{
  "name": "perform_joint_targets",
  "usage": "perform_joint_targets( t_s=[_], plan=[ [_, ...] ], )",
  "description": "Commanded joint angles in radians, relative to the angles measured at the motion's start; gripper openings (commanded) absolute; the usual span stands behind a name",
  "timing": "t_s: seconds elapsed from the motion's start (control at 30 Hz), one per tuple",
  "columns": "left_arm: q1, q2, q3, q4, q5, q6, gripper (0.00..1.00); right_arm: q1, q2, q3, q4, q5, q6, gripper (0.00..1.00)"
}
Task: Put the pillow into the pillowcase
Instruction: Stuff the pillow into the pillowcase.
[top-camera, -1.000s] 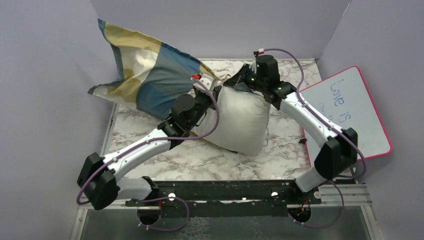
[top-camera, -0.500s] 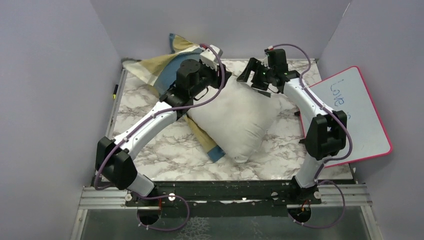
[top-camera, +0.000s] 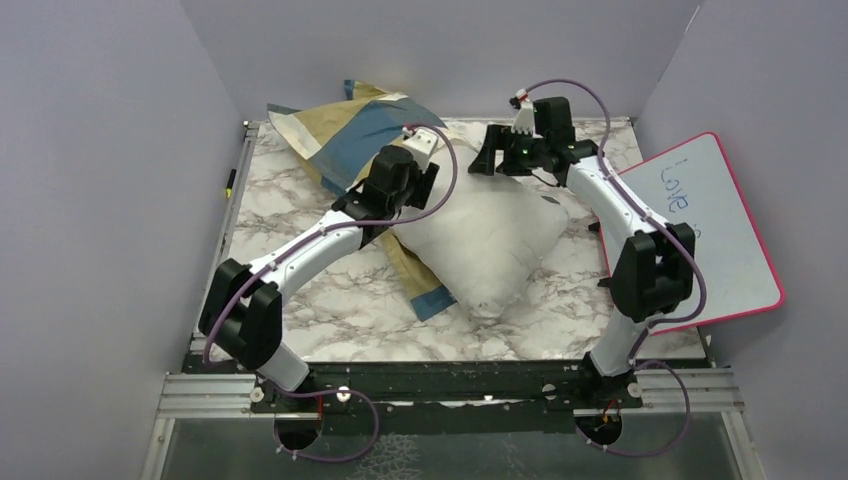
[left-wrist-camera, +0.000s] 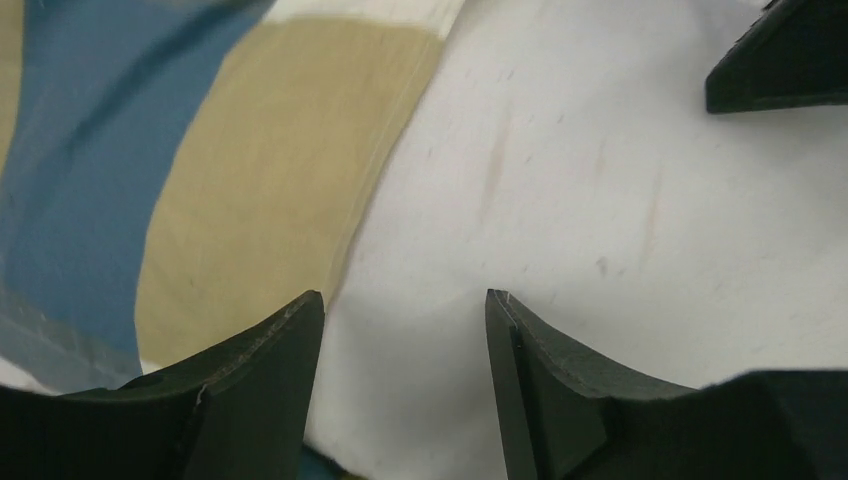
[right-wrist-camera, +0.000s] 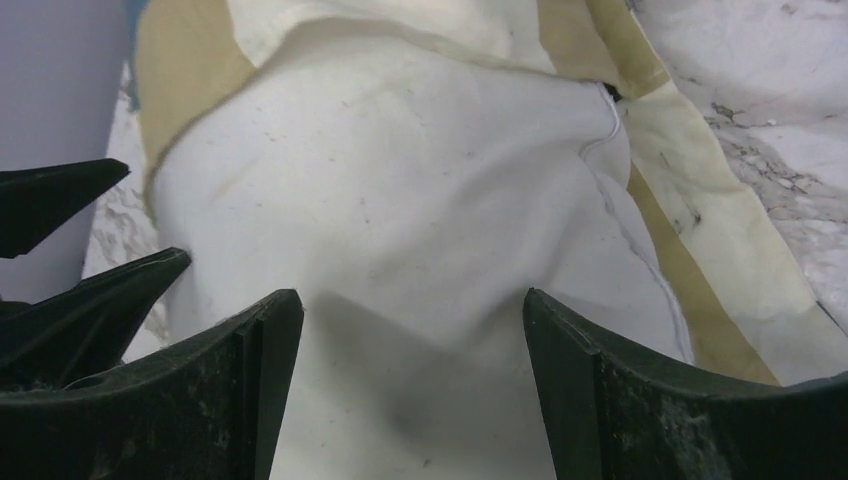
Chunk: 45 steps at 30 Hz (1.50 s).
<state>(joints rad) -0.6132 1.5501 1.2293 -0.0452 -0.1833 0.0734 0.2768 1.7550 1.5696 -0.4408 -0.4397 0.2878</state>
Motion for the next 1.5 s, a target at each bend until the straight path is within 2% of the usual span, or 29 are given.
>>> perform_joint_targets(
  t_s=[0.0, 0.13, 0.27, 0.47, 0.53, 0.67, 0.83, 0.9, 0.97, 1.03, 1.17, 1.23, 1.27, 1.33, 1.37, 1.47],
  plan=[
    [0.015, -0.097, -0.145, -0.046, -0.079, -0.214, 0.65, 0.069, 0.069, -0.041, 0.019, 0.022, -0.094, 0.84],
    [0.016, -0.229, -0.384, 0.087, -0.022, -0.35, 0.69, 0.099, 0.075, -0.121, 0.084, 0.065, -0.066, 0.8],
    [0.017, -0.259, -0.51, 0.14, -0.053, -0.427, 0.7, 0.099, 0.064, -0.175, 0.14, 0.083, -0.032, 0.72],
    [0.017, -0.26, -0.564, 0.122, -0.056, -0.498, 0.71, 0.099, 0.044, -0.212, 0.174, 0.105, -0.007, 0.68],
    [0.017, -0.297, -0.622, 0.174, -0.058, -0.515, 0.71, 0.1, 0.042, -0.219, 0.175, 0.117, -0.005, 0.66],
    [0.017, -0.347, -0.724, 0.309, -0.01, -0.566, 0.65, 0.099, 0.043, -0.243, 0.201, 0.121, 0.015, 0.62],
    [0.017, -0.41, -0.737, 0.245, 0.031, -0.6, 0.56, 0.1, 0.054, -0.248, 0.195, 0.136, 0.02, 0.61],
    [0.017, -0.448, -0.77, 0.265, 0.03, -0.631, 0.57, 0.1, 0.049, -0.25, 0.2, 0.144, 0.026, 0.61],
    [0.017, -0.461, -0.823, 0.338, 0.017, -0.647, 0.62, 0.099, 0.044, -0.25, 0.203, 0.14, 0.032, 0.61],
    [0.017, -0.431, -0.841, 0.396, -0.008, -0.648, 0.65, 0.099, 0.033, -0.259, 0.216, 0.133, 0.039, 0.61],
    [0.018, -0.293, -0.816, 0.46, -0.007, -0.648, 0.66, 0.1, 0.019, -0.293, 0.252, 0.118, 0.063, 0.61],
    [0.018, -0.243, -0.814, 0.516, 0.029, -0.658, 0.59, 0.099, 0.012, -0.317, 0.281, 0.113, 0.085, 0.61],
    [0.018, -0.218, -0.811, 0.539, 0.046, -0.666, 0.47, 0.099, 0.009, -0.333, 0.298, 0.112, 0.1, 0.6],
    [0.013, -0.193, -0.801, 0.547, 0.103, -0.673, 0.09, 0.099, -0.002, -0.368, 0.34, 0.119, 0.135, 0.57],
    [0.003, -0.192, -0.801, 0.546, 0.129, -0.686, 0.0, 0.1, -0.006, -0.388, 0.364, 0.128, 0.16, 0.55],
    [-0.093, -0.245, -0.833, 0.54, 0.108, -0.772, 0.0, 0.099, -0.025, -0.473, 0.49, 0.142, 0.256, 0.44]
  ],
)
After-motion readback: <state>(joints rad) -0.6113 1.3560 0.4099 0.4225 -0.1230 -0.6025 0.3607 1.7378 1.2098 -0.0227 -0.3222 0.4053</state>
